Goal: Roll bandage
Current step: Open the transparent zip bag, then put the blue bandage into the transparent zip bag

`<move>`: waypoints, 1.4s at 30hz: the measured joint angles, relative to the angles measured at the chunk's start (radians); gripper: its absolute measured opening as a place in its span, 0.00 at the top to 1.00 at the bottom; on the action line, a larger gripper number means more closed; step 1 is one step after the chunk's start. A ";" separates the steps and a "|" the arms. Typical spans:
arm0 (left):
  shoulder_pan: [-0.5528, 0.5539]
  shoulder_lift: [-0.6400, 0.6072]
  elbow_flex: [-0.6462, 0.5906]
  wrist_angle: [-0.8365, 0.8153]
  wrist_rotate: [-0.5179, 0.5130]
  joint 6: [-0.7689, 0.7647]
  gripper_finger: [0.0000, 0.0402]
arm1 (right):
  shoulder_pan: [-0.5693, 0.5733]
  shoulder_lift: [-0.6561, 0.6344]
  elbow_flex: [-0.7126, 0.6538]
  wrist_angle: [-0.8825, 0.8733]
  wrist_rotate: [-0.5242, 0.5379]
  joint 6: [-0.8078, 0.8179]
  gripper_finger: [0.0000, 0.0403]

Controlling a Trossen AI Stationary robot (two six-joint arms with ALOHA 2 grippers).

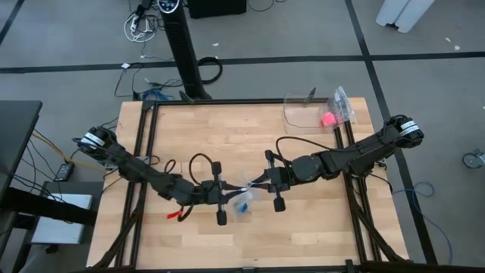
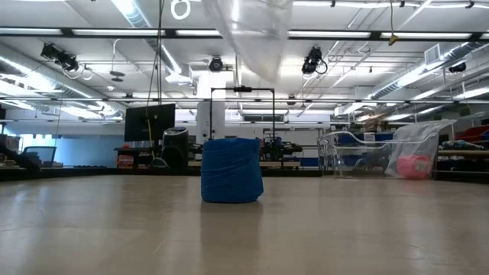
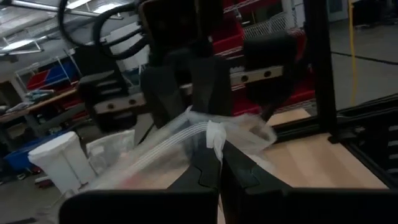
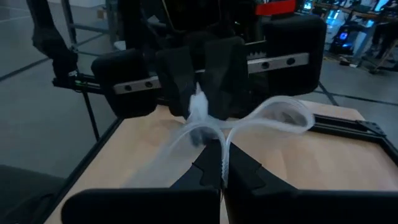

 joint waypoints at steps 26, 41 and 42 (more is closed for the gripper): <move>0.036 0.002 0.019 -0.368 -0.333 0.023 1.00 | 0.027 0.000 0.000 -0.431 0.275 0.195 0.70; 0.084 0.002 -0.072 -0.398 -0.522 -0.002 1.00 | 0.077 -0.019 0.000 -0.703 0.440 0.393 0.58; 0.080 0.002 -0.072 -0.397 -0.534 0.000 1.00 | 0.087 -0.018 0.000 -0.683 0.416 0.395 0.57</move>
